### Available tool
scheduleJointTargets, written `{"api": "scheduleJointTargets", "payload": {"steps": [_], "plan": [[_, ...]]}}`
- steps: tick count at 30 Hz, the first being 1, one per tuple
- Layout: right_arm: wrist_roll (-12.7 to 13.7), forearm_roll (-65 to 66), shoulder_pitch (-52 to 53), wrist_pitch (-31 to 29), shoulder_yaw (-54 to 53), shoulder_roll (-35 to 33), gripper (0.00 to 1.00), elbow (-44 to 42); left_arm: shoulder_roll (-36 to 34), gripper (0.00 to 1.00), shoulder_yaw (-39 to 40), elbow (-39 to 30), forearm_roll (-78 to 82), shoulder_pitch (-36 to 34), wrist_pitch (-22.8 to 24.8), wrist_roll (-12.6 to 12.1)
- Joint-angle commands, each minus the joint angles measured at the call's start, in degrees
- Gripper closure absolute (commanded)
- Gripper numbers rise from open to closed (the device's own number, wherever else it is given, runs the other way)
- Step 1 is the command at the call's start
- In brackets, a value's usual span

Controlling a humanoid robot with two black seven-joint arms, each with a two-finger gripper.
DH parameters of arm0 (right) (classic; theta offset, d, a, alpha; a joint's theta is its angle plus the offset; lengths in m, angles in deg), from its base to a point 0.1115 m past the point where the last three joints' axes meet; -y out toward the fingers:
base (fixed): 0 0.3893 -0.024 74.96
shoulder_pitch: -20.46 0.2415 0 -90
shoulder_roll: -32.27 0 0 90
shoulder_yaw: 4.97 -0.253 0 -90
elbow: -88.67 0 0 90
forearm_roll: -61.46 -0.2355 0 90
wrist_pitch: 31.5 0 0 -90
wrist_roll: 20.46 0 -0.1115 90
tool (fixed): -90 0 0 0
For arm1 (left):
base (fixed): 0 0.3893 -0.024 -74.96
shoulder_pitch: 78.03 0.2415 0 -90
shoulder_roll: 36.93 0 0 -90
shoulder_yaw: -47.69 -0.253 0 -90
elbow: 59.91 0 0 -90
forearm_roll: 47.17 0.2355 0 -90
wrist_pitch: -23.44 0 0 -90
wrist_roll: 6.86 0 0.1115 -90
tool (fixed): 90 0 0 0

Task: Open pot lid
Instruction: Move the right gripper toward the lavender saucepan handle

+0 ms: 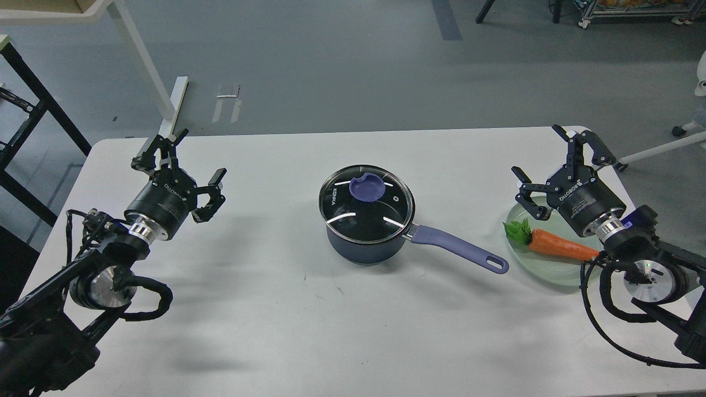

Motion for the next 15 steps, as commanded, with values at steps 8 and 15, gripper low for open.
{"api": "scheduleJointTargets", "payload": {"steps": [8, 15], "plan": [[0.0, 3.32, 1.21, 0.35, -0.5, -5.43, 0.0, 3.5, -1.81, 0.01, -0.66, 1.11, 0.28, -1.3, -0.25, -0.61], [0.0, 31.5, 10.96, 3.68, 0.64, -16.24, 0.0, 13.96, -5.67, 0.01, -1.11, 7.61, 0.1, -7.44, 0.54, 0.09]]}}
